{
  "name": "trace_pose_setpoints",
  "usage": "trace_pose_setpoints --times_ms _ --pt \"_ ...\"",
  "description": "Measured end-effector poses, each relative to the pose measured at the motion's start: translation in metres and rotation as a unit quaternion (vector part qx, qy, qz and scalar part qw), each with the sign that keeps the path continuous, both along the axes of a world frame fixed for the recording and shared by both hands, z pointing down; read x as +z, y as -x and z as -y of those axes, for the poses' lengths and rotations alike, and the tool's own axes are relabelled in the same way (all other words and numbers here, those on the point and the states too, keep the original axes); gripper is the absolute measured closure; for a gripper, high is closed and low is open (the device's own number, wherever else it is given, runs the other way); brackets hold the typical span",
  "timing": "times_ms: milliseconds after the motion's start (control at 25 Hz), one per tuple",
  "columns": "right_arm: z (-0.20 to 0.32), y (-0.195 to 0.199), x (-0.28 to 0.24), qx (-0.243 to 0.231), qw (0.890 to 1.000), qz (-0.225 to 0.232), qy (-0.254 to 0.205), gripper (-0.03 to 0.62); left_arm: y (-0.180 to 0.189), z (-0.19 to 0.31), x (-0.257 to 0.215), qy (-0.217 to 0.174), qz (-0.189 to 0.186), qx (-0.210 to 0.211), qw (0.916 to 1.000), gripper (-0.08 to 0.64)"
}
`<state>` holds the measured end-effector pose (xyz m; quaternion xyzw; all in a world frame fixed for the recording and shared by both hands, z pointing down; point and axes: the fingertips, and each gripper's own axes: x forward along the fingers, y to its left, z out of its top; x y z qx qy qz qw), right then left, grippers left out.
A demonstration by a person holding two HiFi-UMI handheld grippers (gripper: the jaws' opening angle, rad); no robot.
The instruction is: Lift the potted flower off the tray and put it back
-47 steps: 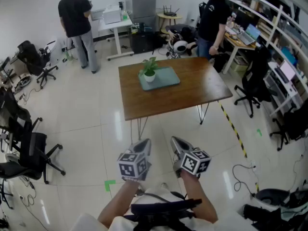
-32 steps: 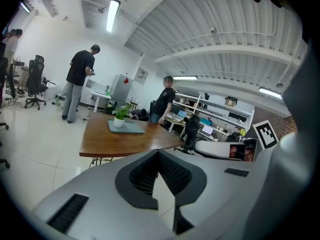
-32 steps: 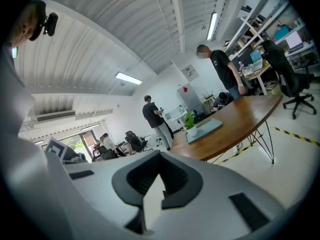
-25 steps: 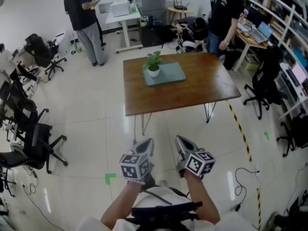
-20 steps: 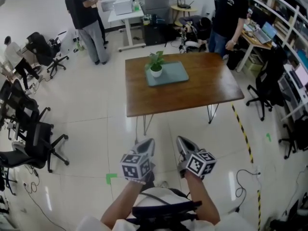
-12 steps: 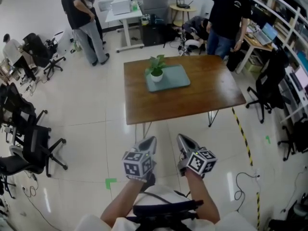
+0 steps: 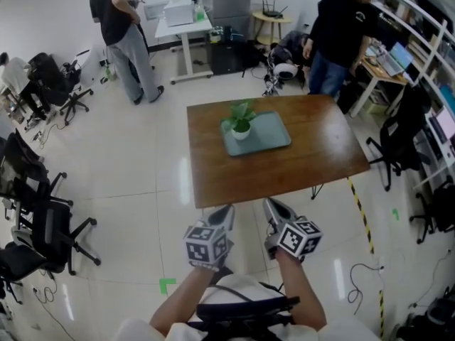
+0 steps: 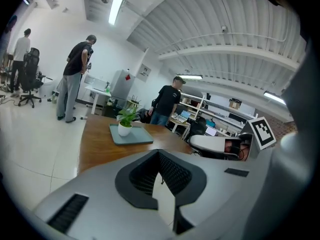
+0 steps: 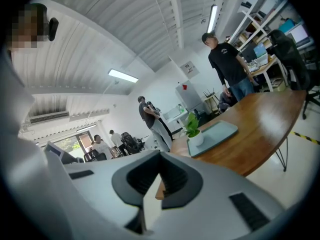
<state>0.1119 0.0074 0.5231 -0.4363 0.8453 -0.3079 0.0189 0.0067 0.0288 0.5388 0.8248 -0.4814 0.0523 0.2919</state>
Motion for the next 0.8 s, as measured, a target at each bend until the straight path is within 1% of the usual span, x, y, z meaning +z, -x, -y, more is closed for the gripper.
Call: trace_pose_setpoints --times_ms 80,120,360,600,800 --pt "0.011 0.011 0.003 0.002 1.0 -0.003 0.003 0.583 0.006 0.011 0.0 0.0 0.001 0.008 1.0 0.565" --pt "0.016 0.016 0.005 0.003 1.0 -0.004 0.004 0.565 0.009 0.017 0.0 0.0 0.003 0.014 0.9999 0.565" --pt "0.036 0.039 0.012 0.017 1.0 -0.015 0.006 0.563 0.02 0.042 -0.003 -0.008 0.004 0.035 0.9993 0.565" --pt "0.054 0.039 0.018 0.034 0.999 -0.024 0.006 0.561 0.025 0.063 0.005 0.001 -0.006 0.035 0.9994 0.565" --pt "0.079 0.035 0.029 0.039 0.999 -0.022 0.016 0.555 0.02 0.086 0.012 0.008 -0.003 0.038 0.9992 0.565"
